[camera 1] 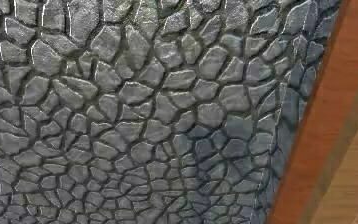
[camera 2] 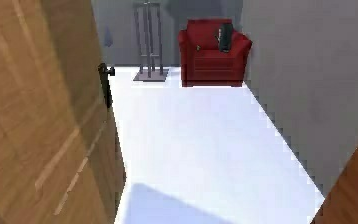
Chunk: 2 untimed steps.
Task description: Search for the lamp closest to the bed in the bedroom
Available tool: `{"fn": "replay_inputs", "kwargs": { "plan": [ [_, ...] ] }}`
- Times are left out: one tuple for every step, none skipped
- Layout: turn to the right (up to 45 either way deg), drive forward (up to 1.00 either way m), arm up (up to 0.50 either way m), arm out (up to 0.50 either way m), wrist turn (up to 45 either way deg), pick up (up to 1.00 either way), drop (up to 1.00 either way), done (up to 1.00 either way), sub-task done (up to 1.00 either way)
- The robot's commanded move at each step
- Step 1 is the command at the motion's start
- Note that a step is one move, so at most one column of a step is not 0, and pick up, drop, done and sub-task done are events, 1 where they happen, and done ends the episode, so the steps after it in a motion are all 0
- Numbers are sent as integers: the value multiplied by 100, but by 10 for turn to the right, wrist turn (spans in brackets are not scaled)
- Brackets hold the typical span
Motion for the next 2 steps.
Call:
{"fn": "replay_inputs", "kwargs": {
  "plan": [
    [450, 0, 0, 0, 0, 0, 0, 0, 0],
    [330, 0, 0, 0, 0, 0, 0, 0, 0]
  ]
}}
